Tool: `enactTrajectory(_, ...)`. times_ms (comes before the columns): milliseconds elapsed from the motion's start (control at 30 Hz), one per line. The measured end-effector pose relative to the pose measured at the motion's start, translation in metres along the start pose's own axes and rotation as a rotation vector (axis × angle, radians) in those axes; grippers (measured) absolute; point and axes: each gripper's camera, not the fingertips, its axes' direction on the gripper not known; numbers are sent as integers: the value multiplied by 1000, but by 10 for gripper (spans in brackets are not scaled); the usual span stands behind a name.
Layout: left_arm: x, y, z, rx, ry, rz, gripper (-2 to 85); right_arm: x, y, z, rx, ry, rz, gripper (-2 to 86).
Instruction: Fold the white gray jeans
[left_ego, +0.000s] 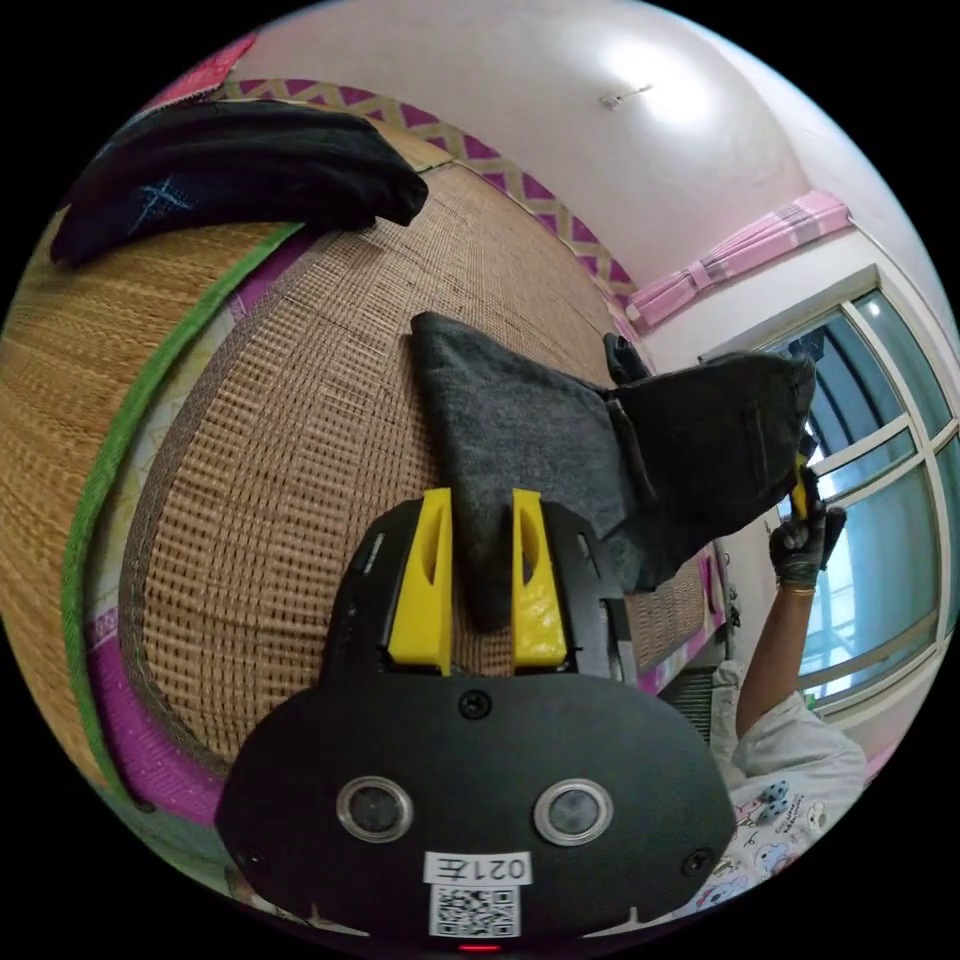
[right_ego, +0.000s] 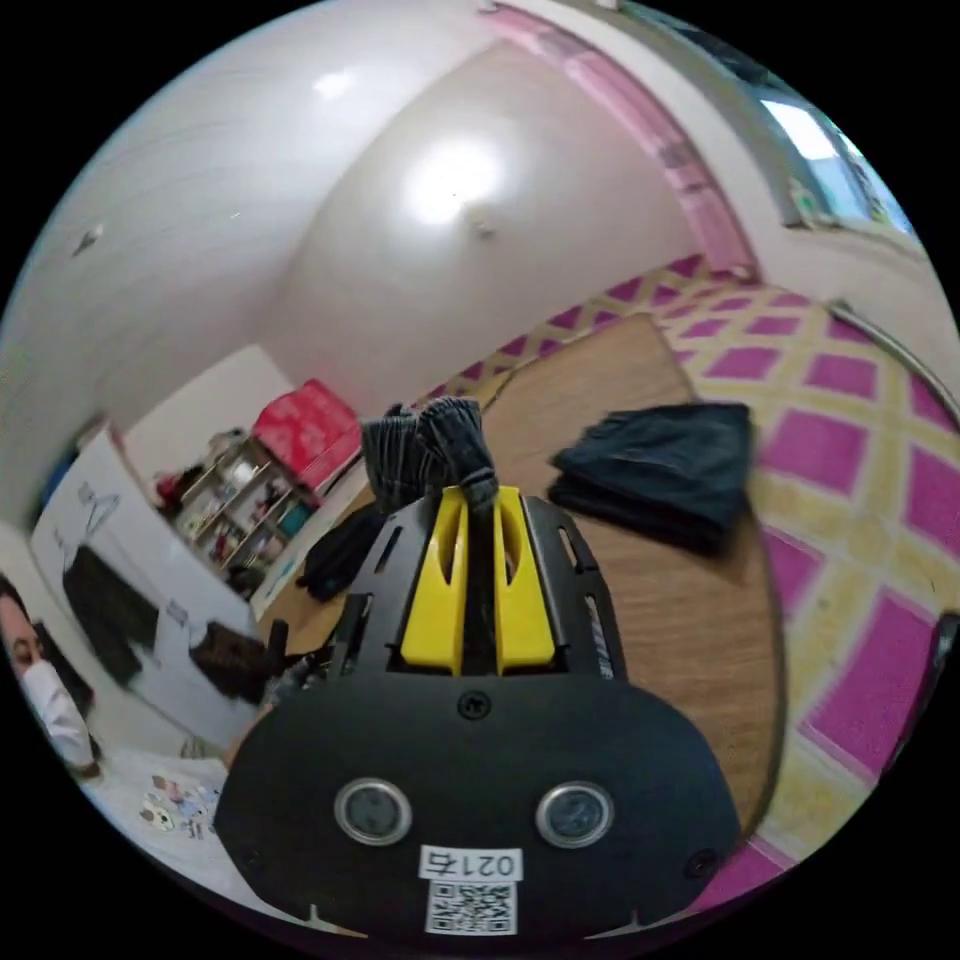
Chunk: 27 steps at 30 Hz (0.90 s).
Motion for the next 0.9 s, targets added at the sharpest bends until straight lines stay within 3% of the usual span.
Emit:
enactTrajectory(233,35,-26,52,-133,-35,154,34,183,56,-62,-70,90,613,21)
enactTrajectory(333,56,-36,73,-158,-110,227,30,193,74,-80,-1,-14,676,22)
enactTrajectory(500,84,-47,120,-204,-96,339,29,175,70,-116,64,44,631,30)
enactTrajectory(633,88,-39,123,-140,-125,349,23,159,79,-119,-49,152,618,59)
enactTrajectory(700,103,-21,111,-26,-206,423,15,120,71,-129,-12,338,488,74)
enactTrajectory(767,131,-2,108,28,-228,547,16,54,53,-122,11,517,224,83)
enactTrajectory(900,209,33,151,-49,-73,800,52,-11,34,-56,-110,462,-61,95)
